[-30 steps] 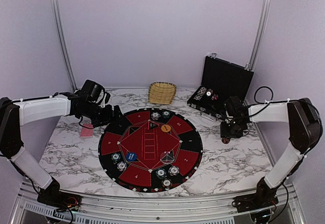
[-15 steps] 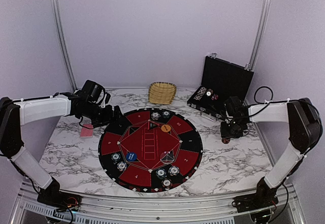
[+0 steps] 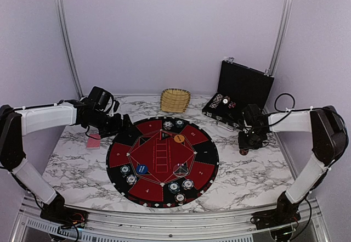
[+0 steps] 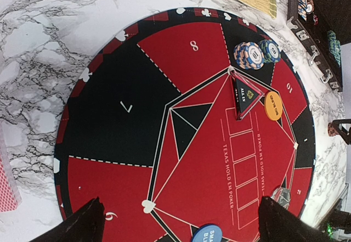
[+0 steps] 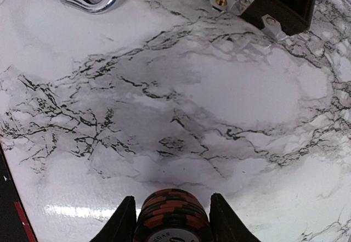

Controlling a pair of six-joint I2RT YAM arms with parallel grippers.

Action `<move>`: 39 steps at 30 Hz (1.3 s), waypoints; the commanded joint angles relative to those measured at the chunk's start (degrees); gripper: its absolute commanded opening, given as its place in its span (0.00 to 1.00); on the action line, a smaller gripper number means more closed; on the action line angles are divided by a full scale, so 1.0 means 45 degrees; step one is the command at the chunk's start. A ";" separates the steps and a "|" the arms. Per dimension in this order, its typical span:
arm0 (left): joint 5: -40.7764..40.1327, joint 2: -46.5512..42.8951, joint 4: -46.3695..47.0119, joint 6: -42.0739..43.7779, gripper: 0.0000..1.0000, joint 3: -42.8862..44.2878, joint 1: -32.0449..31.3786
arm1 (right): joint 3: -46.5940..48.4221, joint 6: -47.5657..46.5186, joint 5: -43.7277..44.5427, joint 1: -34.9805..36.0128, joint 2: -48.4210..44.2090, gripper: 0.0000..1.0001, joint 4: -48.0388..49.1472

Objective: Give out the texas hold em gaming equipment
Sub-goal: Pick up the pile of poker chips from the pile of poker chips.

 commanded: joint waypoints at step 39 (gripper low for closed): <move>0.0393 -0.1131 -0.0195 0.0181 0.99 -0.1034 0.0996 | 0.3172 0.1253 0.0897 0.3847 -0.0106 0.26 -0.2505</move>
